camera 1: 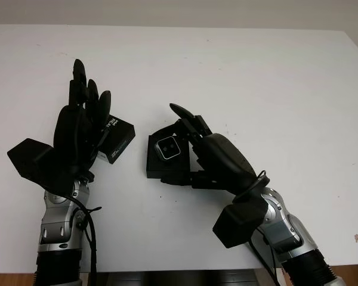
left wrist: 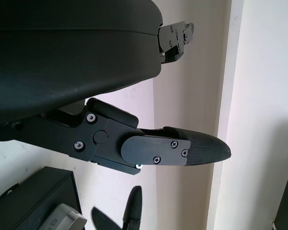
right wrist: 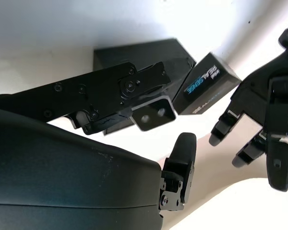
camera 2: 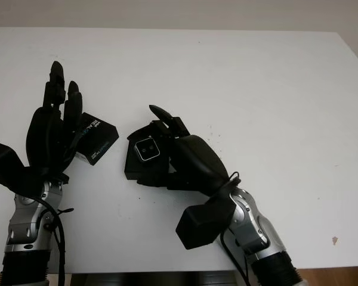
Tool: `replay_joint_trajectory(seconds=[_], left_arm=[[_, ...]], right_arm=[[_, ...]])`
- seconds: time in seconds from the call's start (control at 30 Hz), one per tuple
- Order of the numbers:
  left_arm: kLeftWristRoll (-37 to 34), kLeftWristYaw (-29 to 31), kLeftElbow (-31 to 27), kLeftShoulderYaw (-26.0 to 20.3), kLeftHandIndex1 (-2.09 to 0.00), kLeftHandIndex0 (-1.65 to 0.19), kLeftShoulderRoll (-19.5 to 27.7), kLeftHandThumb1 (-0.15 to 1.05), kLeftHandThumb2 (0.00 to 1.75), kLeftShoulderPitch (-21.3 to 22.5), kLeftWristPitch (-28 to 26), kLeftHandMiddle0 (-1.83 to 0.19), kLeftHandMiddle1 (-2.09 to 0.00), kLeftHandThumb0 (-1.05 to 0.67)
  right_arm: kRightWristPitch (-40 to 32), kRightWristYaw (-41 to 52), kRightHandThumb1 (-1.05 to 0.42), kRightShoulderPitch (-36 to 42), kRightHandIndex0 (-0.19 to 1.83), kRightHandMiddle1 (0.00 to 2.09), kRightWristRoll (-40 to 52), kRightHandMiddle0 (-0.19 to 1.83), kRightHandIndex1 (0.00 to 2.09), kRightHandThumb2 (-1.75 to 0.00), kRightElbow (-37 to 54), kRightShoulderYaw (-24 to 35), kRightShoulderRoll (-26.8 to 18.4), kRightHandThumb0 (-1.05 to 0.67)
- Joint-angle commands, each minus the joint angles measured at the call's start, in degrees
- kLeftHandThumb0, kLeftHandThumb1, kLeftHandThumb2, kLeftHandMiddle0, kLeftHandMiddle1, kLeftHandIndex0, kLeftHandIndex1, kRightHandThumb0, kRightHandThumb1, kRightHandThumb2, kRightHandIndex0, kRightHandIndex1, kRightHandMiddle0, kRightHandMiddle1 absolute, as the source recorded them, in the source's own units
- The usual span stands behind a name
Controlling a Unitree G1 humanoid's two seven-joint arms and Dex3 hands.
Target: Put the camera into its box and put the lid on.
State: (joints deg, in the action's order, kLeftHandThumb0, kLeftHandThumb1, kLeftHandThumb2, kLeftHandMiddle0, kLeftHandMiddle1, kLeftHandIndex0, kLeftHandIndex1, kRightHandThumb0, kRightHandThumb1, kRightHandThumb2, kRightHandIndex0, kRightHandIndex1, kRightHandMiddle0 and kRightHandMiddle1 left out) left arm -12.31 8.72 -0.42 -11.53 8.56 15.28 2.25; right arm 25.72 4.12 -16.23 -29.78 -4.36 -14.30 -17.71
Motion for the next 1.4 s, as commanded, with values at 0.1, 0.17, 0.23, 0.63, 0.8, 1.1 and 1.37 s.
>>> replay_joint_trajectory(seconds=[0.1,0.17,0.23,0.63,0.8,1.1,1.37], left_arm=[[-0.4,-0.3,-1.1,-0.1,0.00,0.19,-0.2,1.05,0.31,-0.7,-0.2,0.19,0.00,-0.74],[-0.3,-0.3,-1.3,0.0,0.00,0.19,0.0,1.05,0.31,-0.8,-0.4,0.19,0.00,-0.74],[-0.1,-0.5,-1.4,0.1,0.00,0.19,0.0,1.05,0.31,-0.8,-0.7,0.19,0.00,-0.75],[-0.4,-1.0,-2.4,0.4,0.00,0.19,-0.7,1.05,0.32,-0.9,-0.9,0.19,0.00,-0.74],[-0.2,-1.7,-3.0,0.7,0.00,0.19,-1.2,1.05,0.31,-0.9,-1.1,0.19,0.00,-0.73],[0.5,-2.1,-3.3,1.4,0.00,0.19,-0.9,1.05,0.32,-1.0,-1.5,0.19,0.00,-0.75],[0.2,-2.3,-2.9,1.3,0.00,0.19,-1.4,1.05,0.33,-1.0,-1.0,0.19,0.00,-0.74]], right_arm=[[0.2,3.3,-0.96,-6.6,-0.04,1.12,3.1,-0.18,0.54,-0.05,0.5,3.6,-4.6,-0.57],[-1.0,6.0,-0.95,-9.6,-0.07,1.14,4.8,-0.16,0.75,-0.05,1.5,4.8,-6.2,-0.60],[-1.9,8.3,-0.96,-12.1,-0.10,1.18,5.9,-0.14,0.95,-0.06,3.0,5.8,-7.7,-0.67],[-5.1,20.4,-0.91,-16.1,-0.02,1.02,5.5,0.01,1.01,-0.05,13.0,7.2,-16.5,-0.64],[-1.9,17.8,-0.85,-15.4,0.04,0.92,-1.0,0.10,0.95,-0.04,13.5,5.5,-17.1,-0.70],[-0.8,11.4,-0.83,-14.7,0.12,0.77,-9.6,0.18,0.86,-0.06,10.7,1.8,-14.5,-0.67],[-1.1,5.2,-0.87,-15.9,0.09,0.99,-13.6,0.09,1.00,-0.05,5.4,-1.2,-10.6,-0.69]])
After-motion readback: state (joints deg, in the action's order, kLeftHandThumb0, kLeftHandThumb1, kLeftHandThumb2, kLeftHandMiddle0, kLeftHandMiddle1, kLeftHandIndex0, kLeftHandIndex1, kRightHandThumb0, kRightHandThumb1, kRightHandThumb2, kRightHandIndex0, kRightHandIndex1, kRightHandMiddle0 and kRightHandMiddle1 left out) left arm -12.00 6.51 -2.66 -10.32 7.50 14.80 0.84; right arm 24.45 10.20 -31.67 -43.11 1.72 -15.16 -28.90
